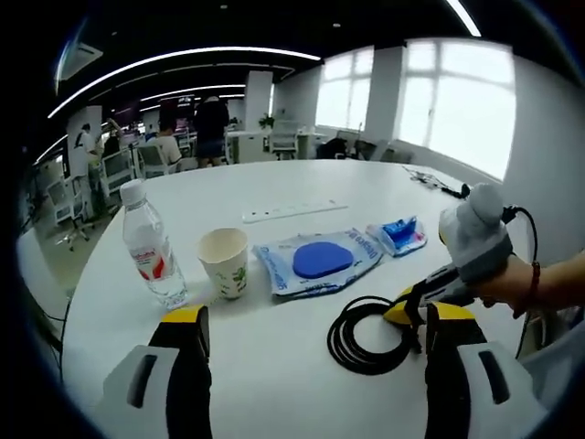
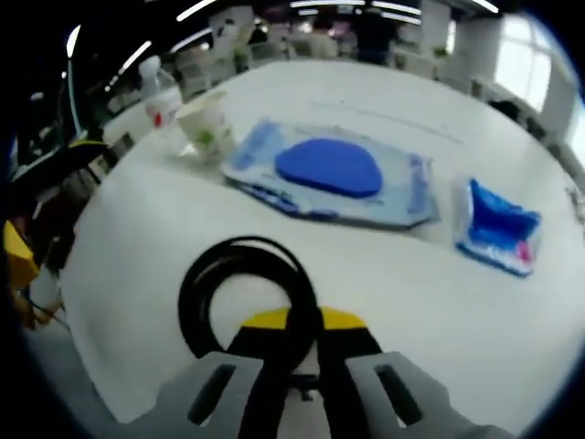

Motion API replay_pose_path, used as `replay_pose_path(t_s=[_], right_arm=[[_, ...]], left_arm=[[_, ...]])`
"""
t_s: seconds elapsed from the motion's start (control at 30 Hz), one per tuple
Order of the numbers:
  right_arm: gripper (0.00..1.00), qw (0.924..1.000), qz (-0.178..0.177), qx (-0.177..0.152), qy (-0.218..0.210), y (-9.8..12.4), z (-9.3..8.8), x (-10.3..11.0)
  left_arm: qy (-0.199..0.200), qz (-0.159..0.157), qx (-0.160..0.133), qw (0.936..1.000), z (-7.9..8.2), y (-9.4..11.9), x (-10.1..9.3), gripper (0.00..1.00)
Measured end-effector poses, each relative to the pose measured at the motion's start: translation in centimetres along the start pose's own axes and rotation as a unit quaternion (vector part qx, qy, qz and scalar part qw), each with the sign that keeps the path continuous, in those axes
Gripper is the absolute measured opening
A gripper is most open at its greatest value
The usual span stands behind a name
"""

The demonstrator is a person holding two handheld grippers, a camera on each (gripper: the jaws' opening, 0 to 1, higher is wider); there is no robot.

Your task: Arrange the tabletop items into an orderly group along one side of the table until the central work area is clear of visible clutter.

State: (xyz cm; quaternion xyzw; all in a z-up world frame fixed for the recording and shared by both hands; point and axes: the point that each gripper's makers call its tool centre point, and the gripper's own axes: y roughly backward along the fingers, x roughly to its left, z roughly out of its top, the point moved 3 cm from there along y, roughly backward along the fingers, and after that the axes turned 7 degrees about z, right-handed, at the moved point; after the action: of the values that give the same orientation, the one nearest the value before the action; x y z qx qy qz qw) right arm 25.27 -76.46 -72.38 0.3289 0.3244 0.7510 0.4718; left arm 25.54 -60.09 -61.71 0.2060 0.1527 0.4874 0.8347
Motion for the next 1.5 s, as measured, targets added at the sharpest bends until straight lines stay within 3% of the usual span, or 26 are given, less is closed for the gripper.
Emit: replay_pose_path(t_s=[0.1, 0.27, 0.37, 0.57, 0.97, 1.5], right_arm=[[0.04, 0.9998, -0.002, 0.009, 0.018, -0.1, 0.2, 0.0], [0.02, 0.9998, -0.002, 0.013, 0.014, -0.1, 0.2, -0.2], [0.02, 0.9999, 0.005, 0.012, 0.003, 0.0, 0.3, -0.4], [0.01, 0.9974, 0.040, 0.006, -0.059, 0.3, 0.2, -0.1], [0.00, 0.9966, 0.072, -0.007, -0.040, 2.7, 1.1, 1.9], [0.00, 0.9961, 0.084, -0.027, -0.010, 7.1, 3.4, 2.6]], left_arm=[[0.004, -0.002, -0.001, 1.0000, -0.1, 0.4, 0.1, 0.99], [0.012, -0.004, -0.005, 0.9999, 0.1, 1.0, 0.2, 0.98], [0.006, -0.006, -0.004, 1.0000, 0.1, 1.2, 0.2, 0.98], [0.005, -0.005, -0.008, 0.9999, 0.3, 1.6, 0.5, 0.98], [0.017, 0.006, -0.008, 0.9998, 0.3, 2.4, 1.4, 0.97], [0.004, -0.002, -0.013, 0.9999, 0.6, 3.5, 1.2, 0.98]])
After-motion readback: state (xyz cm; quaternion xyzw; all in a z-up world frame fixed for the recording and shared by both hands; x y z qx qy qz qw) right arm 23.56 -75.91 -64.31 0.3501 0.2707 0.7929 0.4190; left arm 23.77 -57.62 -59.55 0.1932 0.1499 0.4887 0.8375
